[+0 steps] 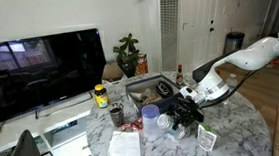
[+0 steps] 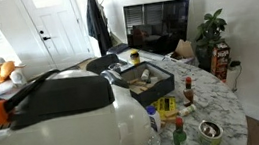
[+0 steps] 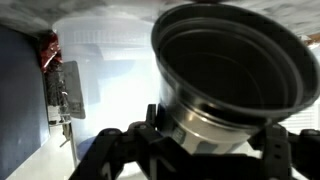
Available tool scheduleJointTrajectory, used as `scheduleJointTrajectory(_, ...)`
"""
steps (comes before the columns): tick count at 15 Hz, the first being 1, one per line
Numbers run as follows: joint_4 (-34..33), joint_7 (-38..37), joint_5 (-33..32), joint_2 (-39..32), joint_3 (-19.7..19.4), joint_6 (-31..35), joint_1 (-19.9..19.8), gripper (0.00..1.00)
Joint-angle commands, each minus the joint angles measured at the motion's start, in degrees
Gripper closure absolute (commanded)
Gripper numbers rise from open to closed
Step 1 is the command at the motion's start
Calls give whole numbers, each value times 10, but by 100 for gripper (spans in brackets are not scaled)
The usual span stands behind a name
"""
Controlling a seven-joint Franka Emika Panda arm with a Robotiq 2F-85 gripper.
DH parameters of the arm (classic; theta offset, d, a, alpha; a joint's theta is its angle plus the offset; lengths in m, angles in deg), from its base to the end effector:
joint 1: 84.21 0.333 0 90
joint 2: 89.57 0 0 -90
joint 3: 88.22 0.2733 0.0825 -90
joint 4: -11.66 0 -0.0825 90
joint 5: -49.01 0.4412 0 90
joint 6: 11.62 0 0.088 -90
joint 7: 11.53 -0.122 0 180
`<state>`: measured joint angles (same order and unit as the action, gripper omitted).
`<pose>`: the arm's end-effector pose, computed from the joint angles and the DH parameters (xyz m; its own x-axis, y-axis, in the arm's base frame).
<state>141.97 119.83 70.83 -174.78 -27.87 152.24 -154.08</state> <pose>0.4970 0.1592 0.0152 0.0866 0.2438 0.9659 0.9683 -0.2487 -0.0241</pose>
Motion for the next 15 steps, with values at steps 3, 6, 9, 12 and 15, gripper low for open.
scheduleJointTrajectory(3, 20, 11, -3, 9, -7, 3, -39, 45)
scheduleJointTrajectory(6, 26, 8, -20, -2, -7, 0, -63, 45)
scheduleJointTrajectory(9, 34, 53, 35, -2, -1, 6, -85, 45)
scheduleJointTrajectory(12, 38, 96, 82, -2, 1, 13, -103, 45)
scheduleJointTrajectory(15, 34, 167, 164, -3, 10, 23, -115, 45)
